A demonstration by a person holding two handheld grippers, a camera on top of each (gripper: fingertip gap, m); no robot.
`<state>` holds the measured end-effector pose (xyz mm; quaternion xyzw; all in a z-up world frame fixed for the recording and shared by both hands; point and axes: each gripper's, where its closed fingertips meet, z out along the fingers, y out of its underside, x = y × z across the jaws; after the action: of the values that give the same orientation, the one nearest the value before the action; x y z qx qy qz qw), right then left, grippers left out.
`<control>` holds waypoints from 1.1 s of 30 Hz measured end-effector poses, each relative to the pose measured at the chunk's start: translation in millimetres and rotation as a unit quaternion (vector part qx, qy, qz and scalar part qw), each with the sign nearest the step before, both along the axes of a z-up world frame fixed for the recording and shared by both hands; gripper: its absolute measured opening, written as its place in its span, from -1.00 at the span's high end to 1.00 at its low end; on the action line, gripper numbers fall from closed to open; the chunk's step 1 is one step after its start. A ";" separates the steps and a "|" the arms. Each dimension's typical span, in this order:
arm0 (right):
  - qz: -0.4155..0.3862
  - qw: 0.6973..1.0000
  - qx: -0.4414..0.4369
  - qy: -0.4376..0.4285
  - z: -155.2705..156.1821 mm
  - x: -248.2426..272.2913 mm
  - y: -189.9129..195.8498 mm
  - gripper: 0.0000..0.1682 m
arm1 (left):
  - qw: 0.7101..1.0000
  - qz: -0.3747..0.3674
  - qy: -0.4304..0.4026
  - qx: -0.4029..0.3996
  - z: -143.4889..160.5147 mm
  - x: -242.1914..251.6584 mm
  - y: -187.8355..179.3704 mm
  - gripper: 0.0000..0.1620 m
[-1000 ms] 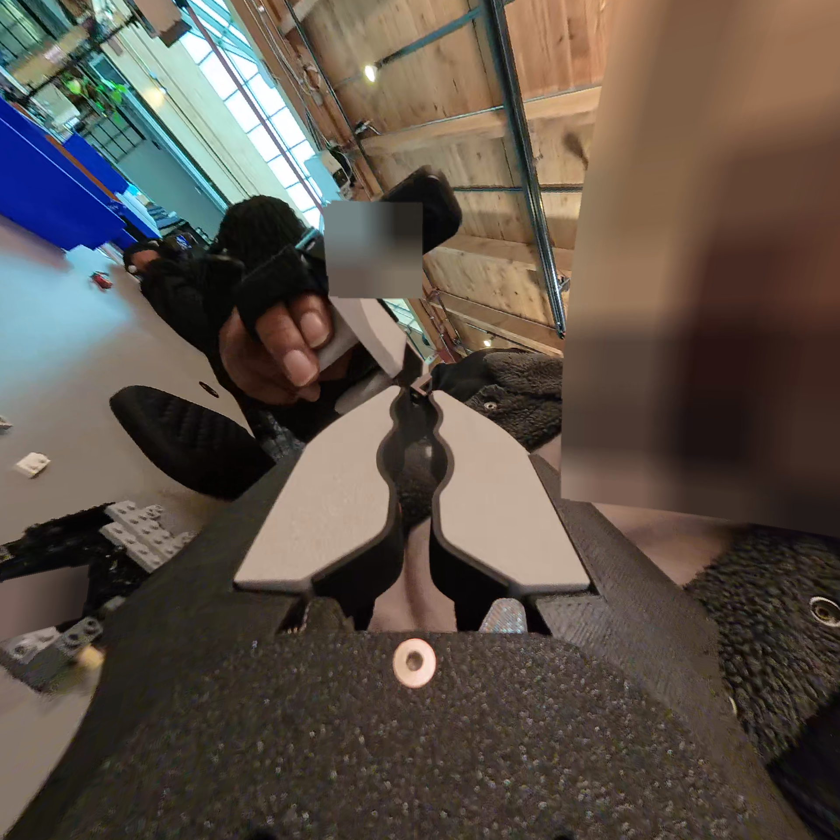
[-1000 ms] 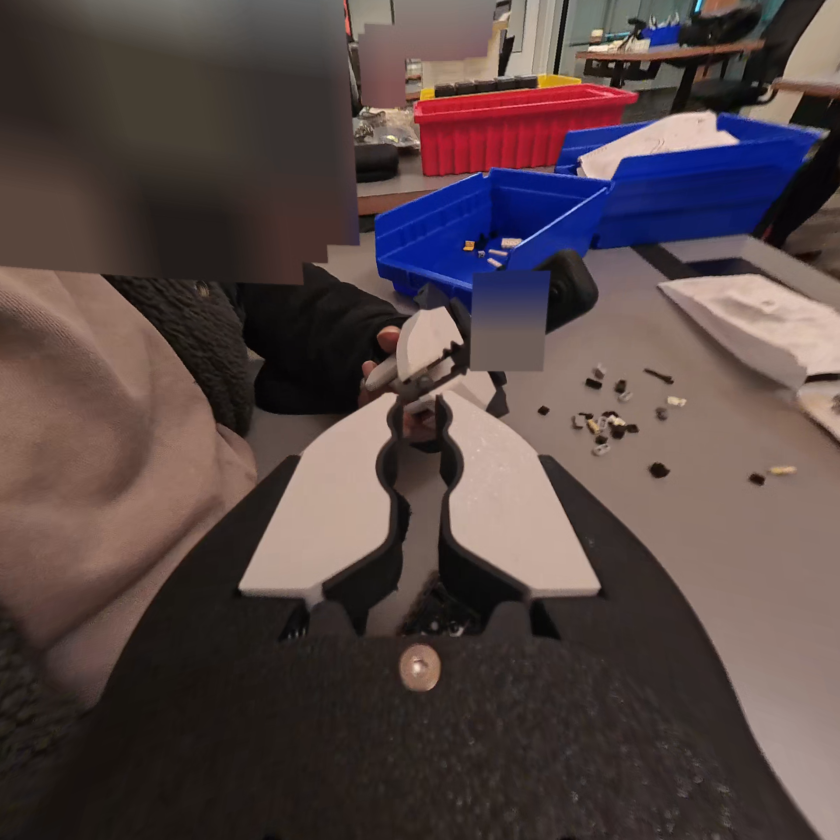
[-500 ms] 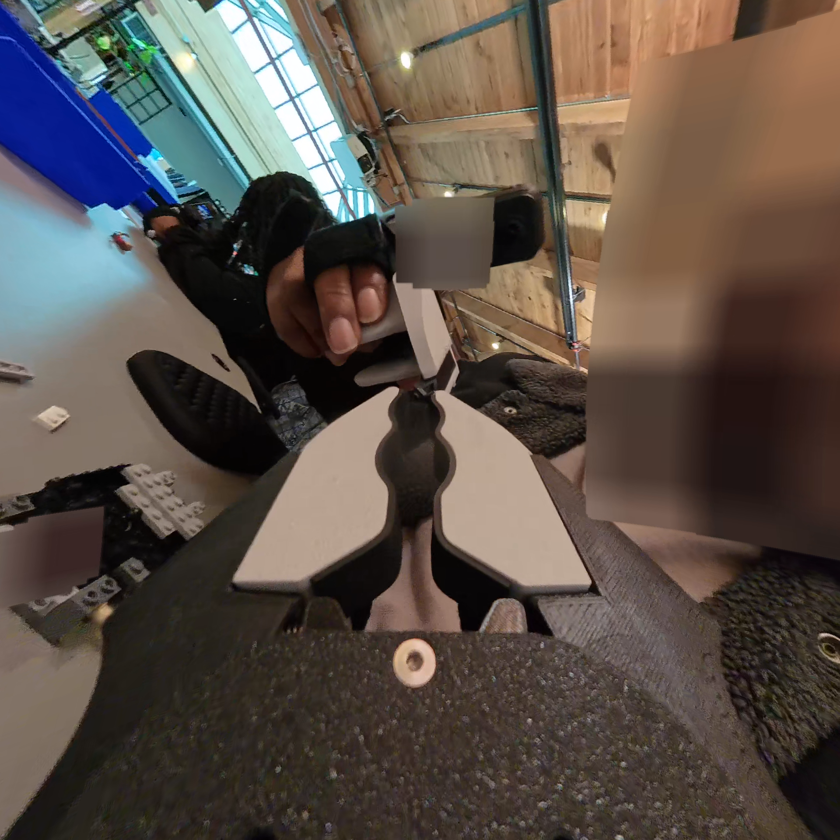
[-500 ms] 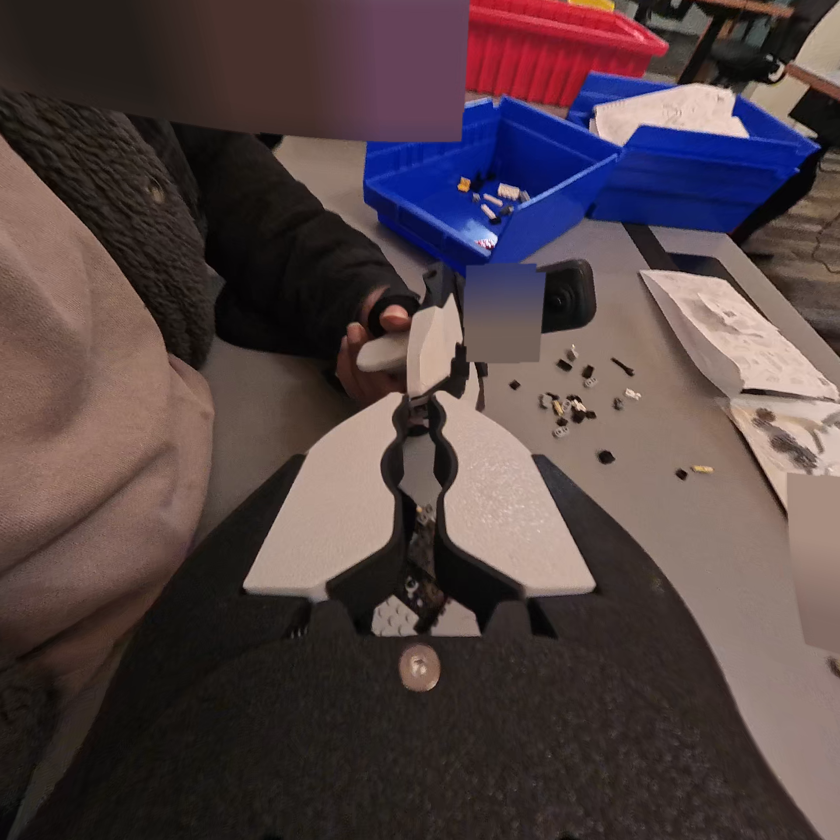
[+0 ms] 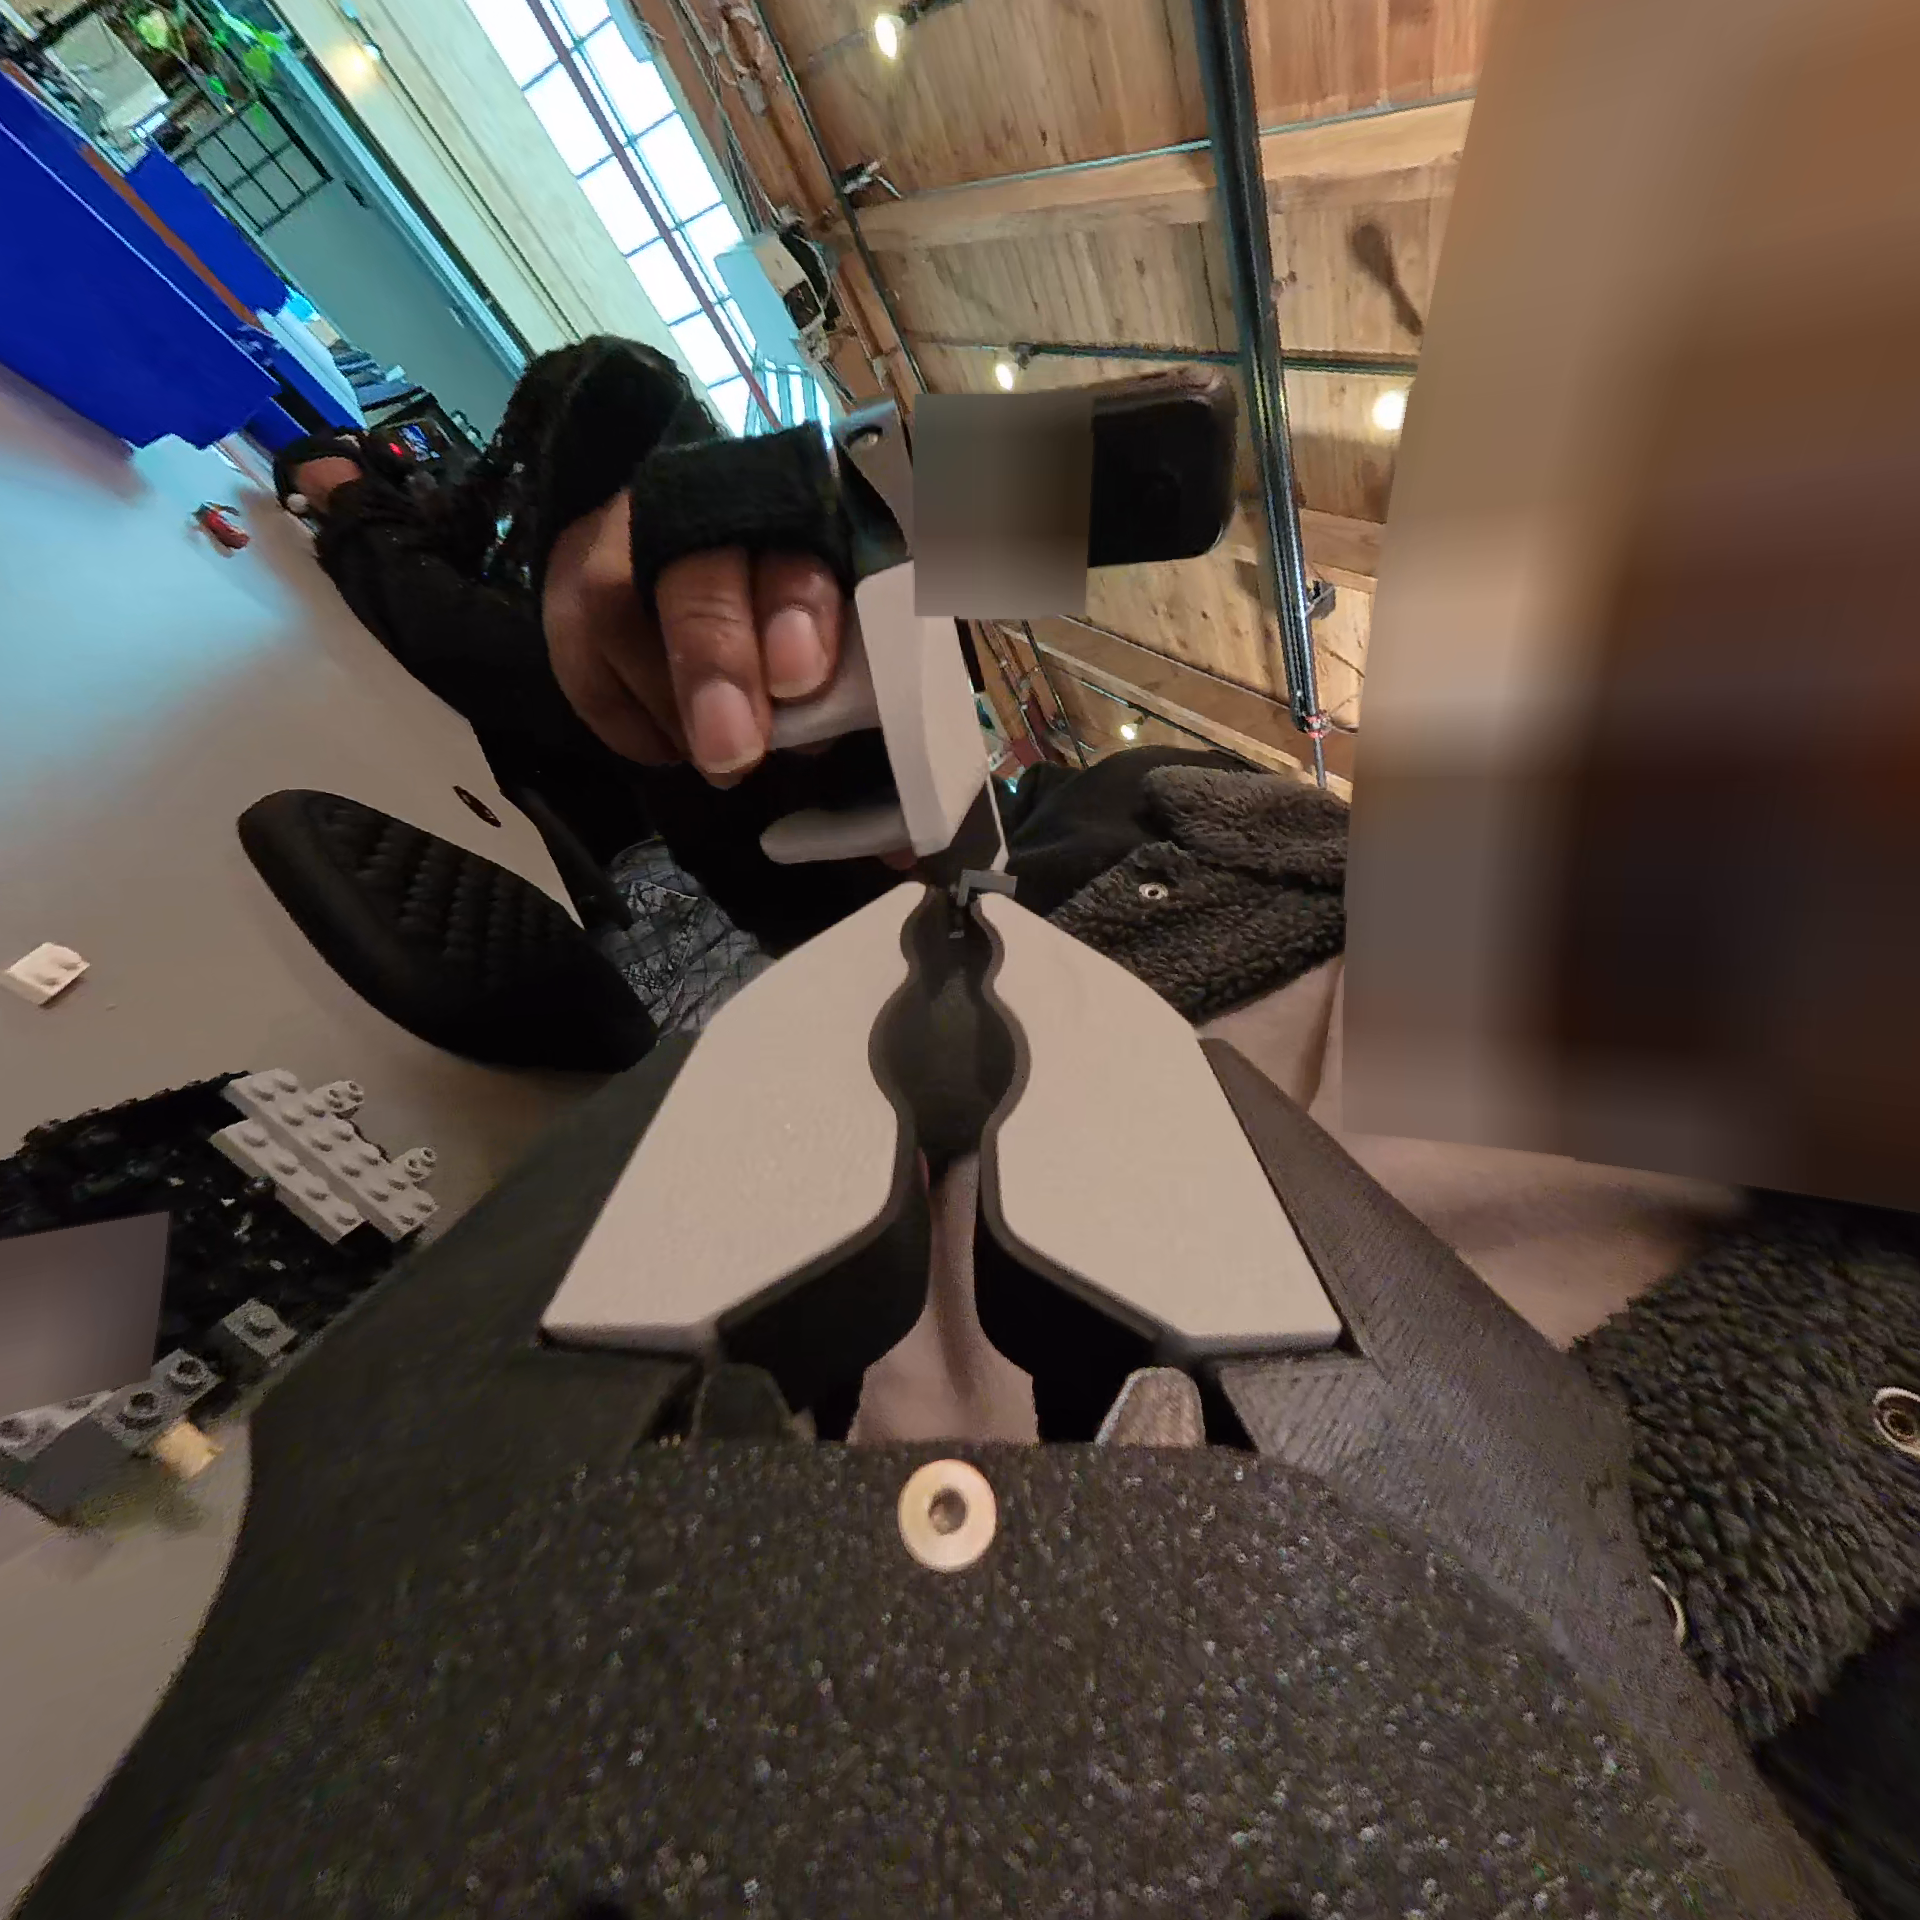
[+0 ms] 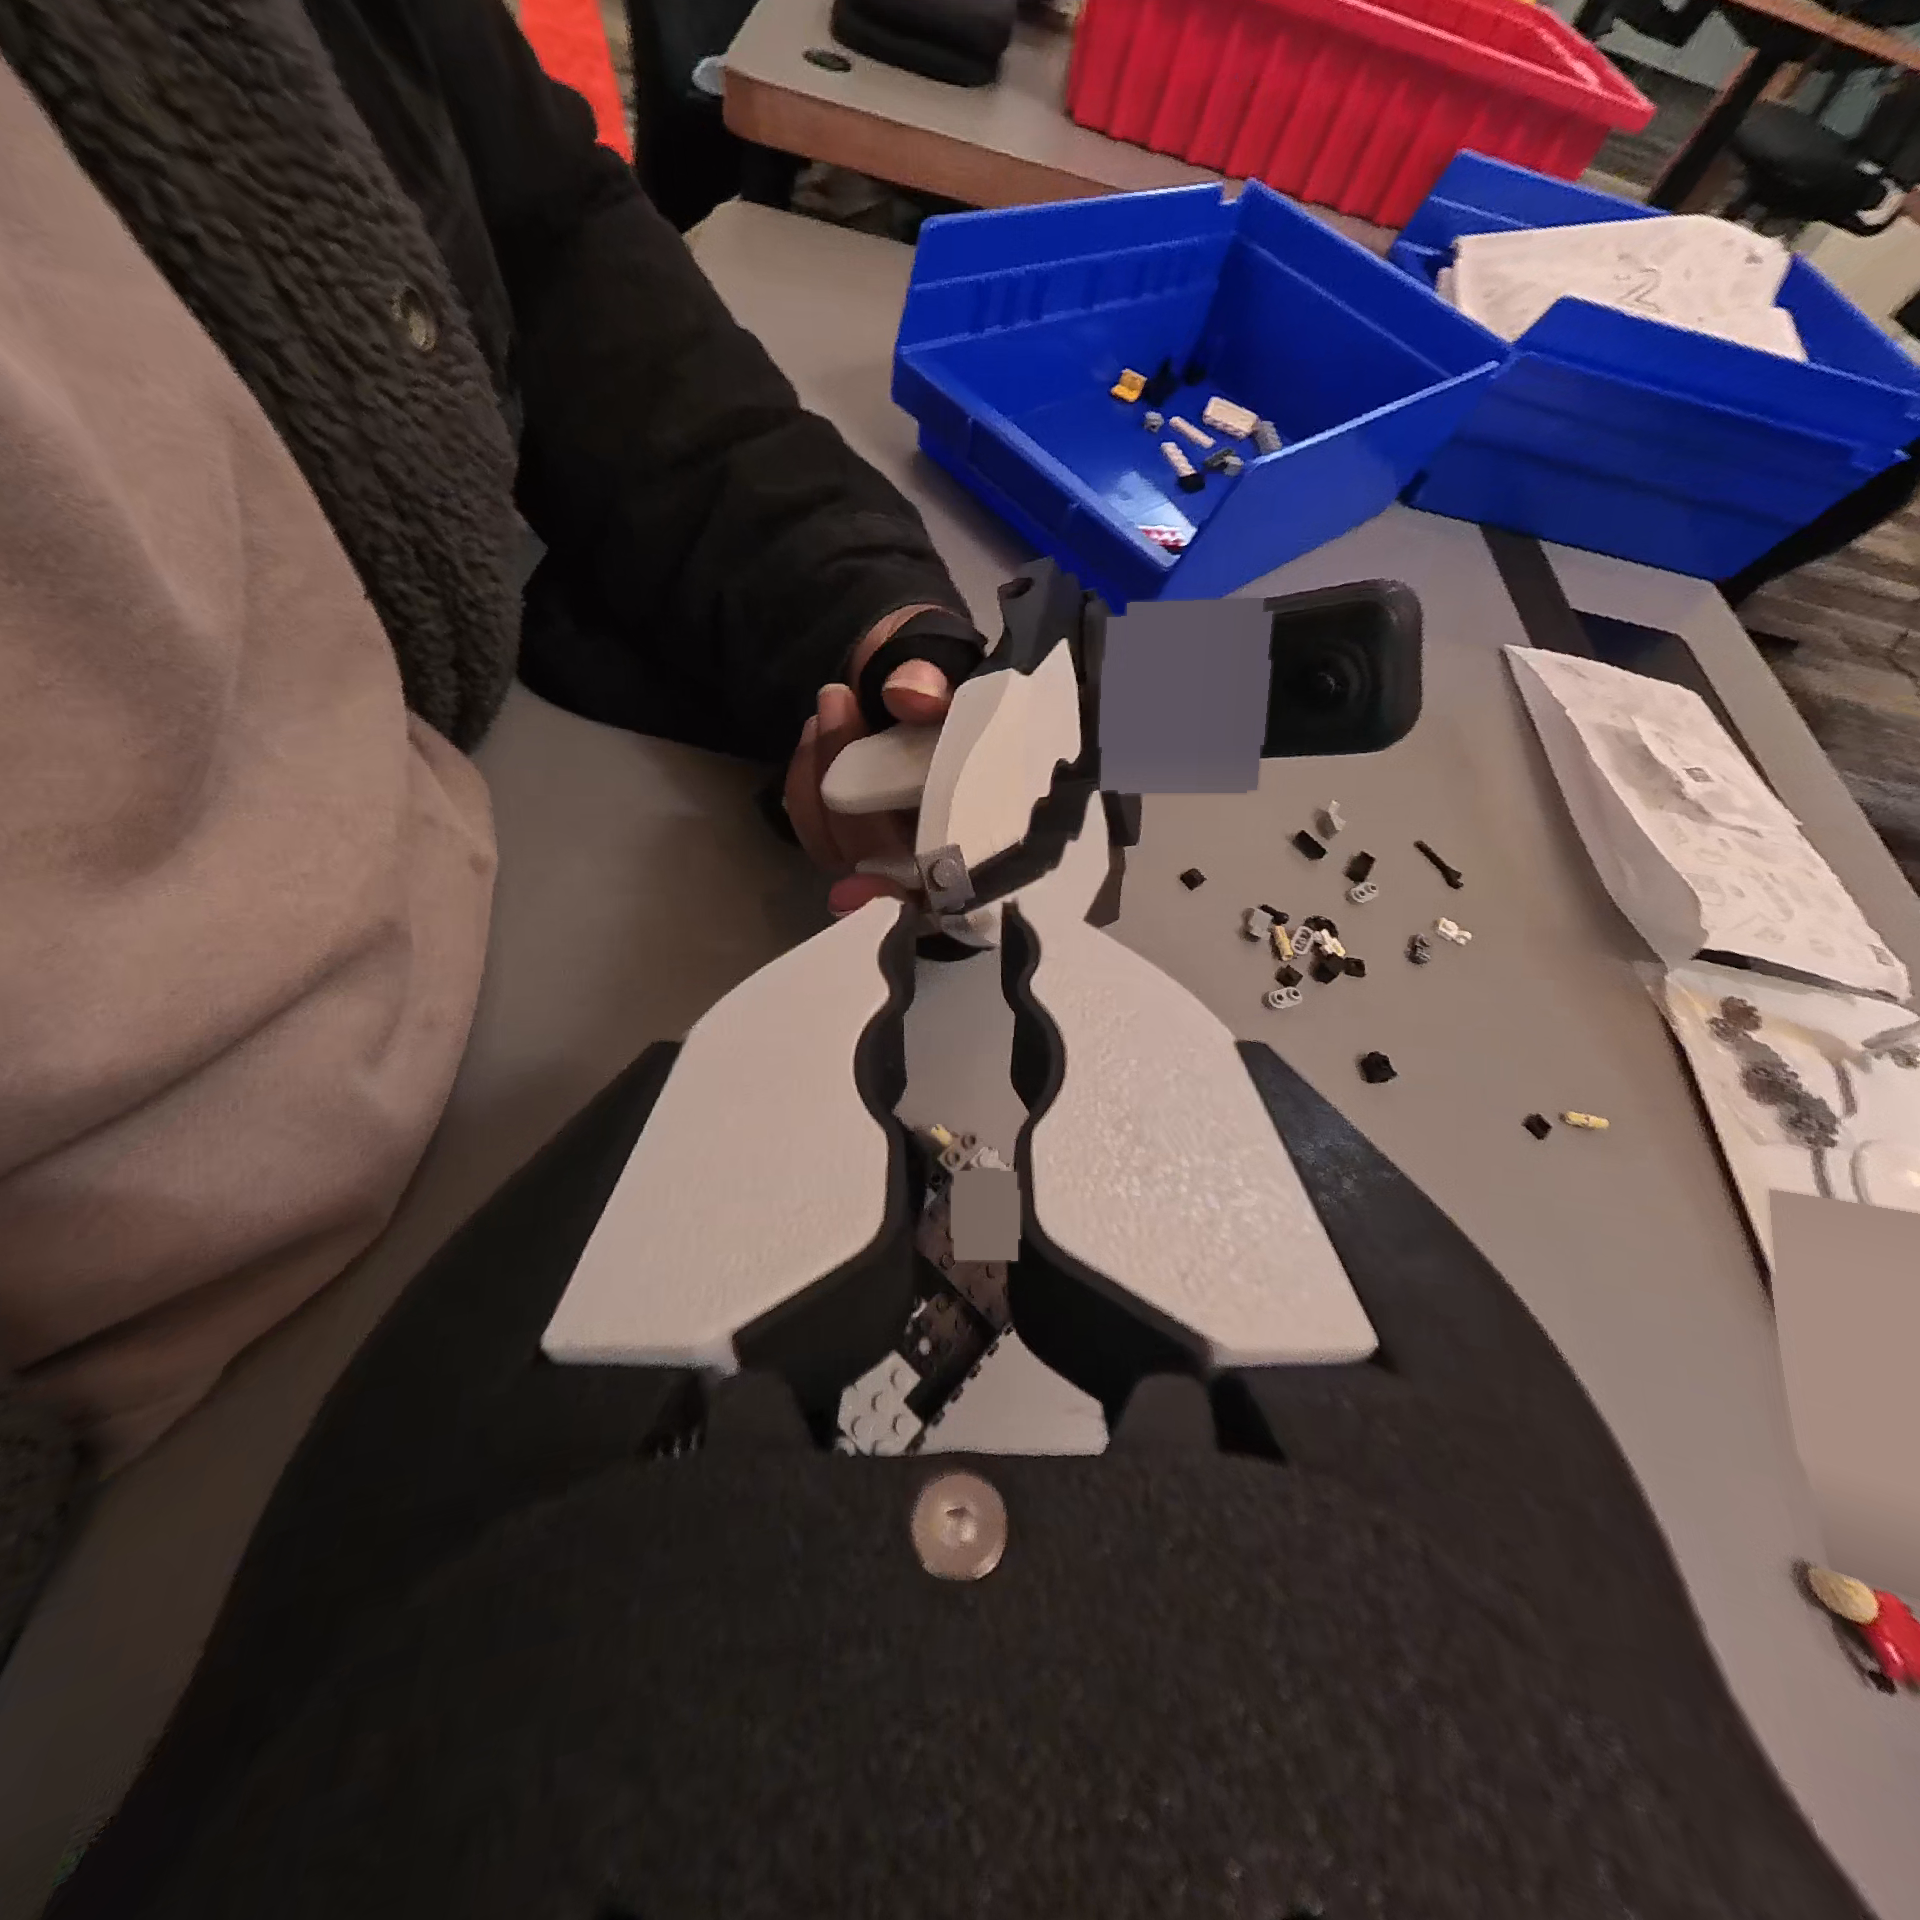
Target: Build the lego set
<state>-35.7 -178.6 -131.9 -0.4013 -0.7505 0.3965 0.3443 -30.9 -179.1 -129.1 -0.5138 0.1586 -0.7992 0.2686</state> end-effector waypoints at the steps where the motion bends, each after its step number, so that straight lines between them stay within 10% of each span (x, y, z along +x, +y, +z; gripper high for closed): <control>1: 0.010 1.000 0.010 -0.004 -0.2 0.9 -1.4 0.83 | 1.000 -0.005 0.002 0.002 -0.3 1.2 -1.6 0.96; 14: 0.060 0.989 0.100 -0.090 -16.9 6.7 8.7 0.91 | 0.996 0.034 0.074 -0.021 -21.6 0.5 13.2 0.82; 20: 0.081 0.958 0.166 -0.221 -88.2 18.6 58.7 0.91 | 0.900 0.145 0.394 0.119 -89.9 -19.3 36.0 0.76; 33: 0.213 0.910 0.161 -0.317 -131.0 17.7 60.4 0.91 | 0.858 0.107 0.482 0.144 -121.4 -11.4 26.6 0.73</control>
<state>-18.0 -118.2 -262.9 -0.2756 -0.9414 0.1859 0.0563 -42.4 -152.5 -250.5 -0.8041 0.3256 -0.3865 0.3130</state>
